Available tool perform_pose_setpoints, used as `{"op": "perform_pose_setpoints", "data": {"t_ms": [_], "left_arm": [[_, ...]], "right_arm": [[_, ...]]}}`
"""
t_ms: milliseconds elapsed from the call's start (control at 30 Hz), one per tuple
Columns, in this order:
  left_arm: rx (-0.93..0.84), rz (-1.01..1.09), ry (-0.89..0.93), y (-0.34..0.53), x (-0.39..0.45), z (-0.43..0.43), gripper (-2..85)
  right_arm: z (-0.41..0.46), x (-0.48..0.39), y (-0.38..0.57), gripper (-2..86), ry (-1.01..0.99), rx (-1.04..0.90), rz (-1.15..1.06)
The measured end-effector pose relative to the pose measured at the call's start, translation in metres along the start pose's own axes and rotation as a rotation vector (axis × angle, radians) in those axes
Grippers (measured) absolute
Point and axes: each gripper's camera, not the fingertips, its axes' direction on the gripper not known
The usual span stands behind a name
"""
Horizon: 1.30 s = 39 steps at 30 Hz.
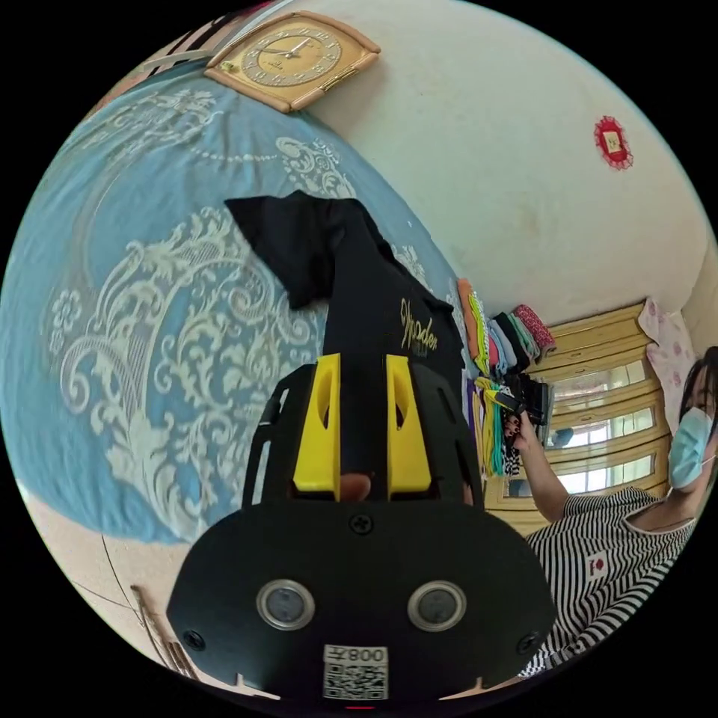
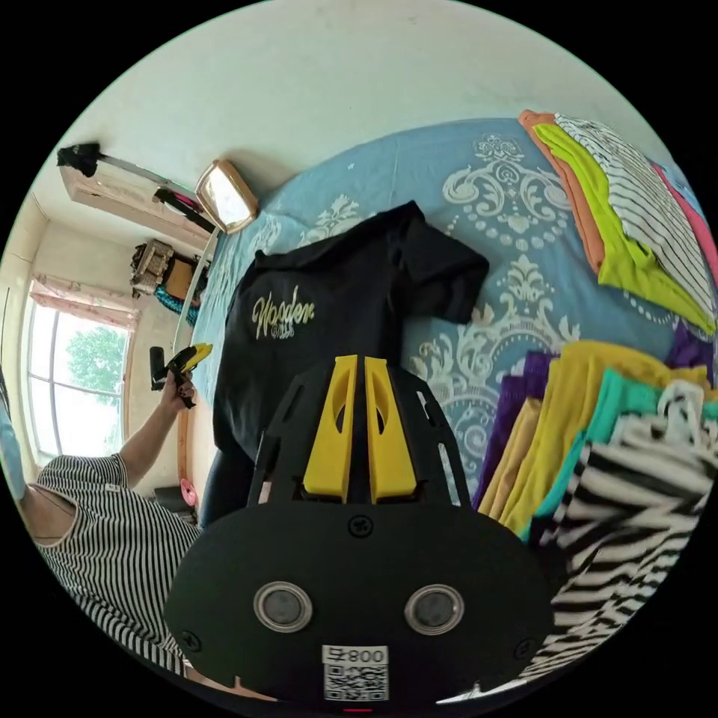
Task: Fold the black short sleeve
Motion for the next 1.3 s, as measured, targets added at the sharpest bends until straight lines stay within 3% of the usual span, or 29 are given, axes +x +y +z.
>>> {"op": "perform_pose_setpoints", "data": {"t_ms": [267,433,633,1033,1300], "left_arm": [[-0.137,-0.161,-0.031,0.104,-0.037,-0.015,12.0],[-0.167,-0.139,-0.074,0.099,-0.04,-0.011,11.4],[-0.185,-0.118,-0.025,0.095,-0.037,-0.012,10.5],[-0.204,-0.102,-0.18,0.098,-0.039,-0.026,3.7],[-0.153,-0.105,-0.068,0.106,-0.033,-0.062,1.1]], "right_arm": [[0.022,0.004,0.065,6.9,0.166,-0.176,0.086],[0.048,0.005,0.05,7.8,0.305,-0.268,0.072],[0.049,0.003,0.039,7.7,0.355,-0.243,0.1],[0.046,-0.002,0.035,6.5,0.442,-0.258,0.078],[0.034,0.005,0.047,1.3,0.399,-0.299,0.068]]}}
